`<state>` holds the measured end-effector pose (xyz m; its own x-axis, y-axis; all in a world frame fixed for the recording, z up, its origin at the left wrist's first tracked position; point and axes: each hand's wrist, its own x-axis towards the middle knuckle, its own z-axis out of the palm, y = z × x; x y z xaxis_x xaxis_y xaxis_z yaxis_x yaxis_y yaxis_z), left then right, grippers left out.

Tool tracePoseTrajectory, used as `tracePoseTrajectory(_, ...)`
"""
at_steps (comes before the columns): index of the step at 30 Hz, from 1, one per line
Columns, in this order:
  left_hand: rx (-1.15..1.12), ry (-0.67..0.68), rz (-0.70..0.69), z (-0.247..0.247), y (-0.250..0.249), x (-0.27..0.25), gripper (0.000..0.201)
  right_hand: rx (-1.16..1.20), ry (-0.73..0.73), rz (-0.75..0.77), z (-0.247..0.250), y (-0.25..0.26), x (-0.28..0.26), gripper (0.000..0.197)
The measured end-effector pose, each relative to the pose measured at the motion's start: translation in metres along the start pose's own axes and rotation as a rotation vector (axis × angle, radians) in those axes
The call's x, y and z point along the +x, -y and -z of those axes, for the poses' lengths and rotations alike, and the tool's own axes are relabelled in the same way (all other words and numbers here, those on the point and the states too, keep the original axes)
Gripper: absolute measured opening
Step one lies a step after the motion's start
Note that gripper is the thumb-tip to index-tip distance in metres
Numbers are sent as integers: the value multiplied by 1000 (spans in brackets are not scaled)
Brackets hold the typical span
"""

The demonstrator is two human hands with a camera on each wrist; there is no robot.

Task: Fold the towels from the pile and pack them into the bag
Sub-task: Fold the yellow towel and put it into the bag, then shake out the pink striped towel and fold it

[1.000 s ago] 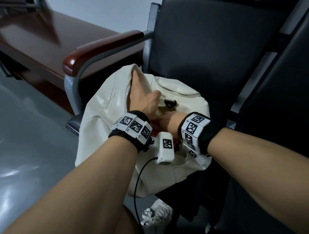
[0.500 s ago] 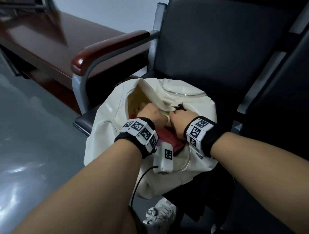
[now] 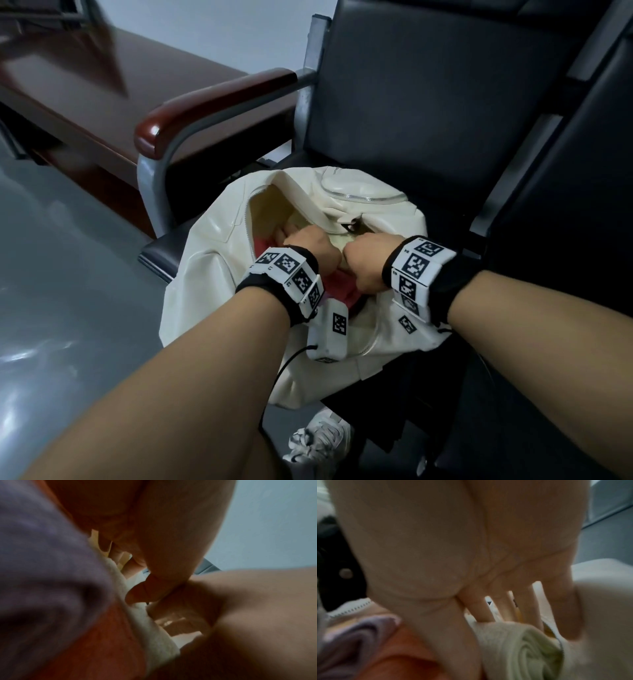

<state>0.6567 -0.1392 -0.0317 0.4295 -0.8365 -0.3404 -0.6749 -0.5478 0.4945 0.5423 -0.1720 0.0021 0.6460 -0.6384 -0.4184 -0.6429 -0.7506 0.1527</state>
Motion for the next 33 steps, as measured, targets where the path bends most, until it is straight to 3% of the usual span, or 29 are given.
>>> tracePoseTrajectory(2,71,-57,-27,-2,-7,-4,37,39,-22,-6,1,-3,-8,27)
tracePoseTrajectory(4,145,-110,-77,-5,-15,-8,48,97,-90,-7,-3,-7,-14,27)
tracePoseTrajectory(8,193,-81,-215,-11,-31,-13,35,214,-173,-61,-10,-14,-27,15)
tracePoseTrajectory(10,216,-66,-262,-14,-40,-20,31,234,-221,-84,-9,-17,-34,18)
tracePoseTrajectory(13,276,-123,-334,-20,-54,-34,28,246,-277,-127,-9,-25,-51,23)
tracePoseTrajectory(18,349,-160,-438,-36,-91,-67,11,305,-304,-251,-23,-52,-95,9)
tracePoseTrajectory(23,304,-213,-547,-70,-140,-102,35,436,-339,-410,-48,-95,-165,16)
tracePoseTrajectory(28,366,-75,-738,-125,-195,-145,39,539,-401,-633,-97,-142,-240,29)
tracePoseTrajectory(33,389,45,-946,-191,-239,-199,33,628,-438,-845,-159,-174,-306,23)
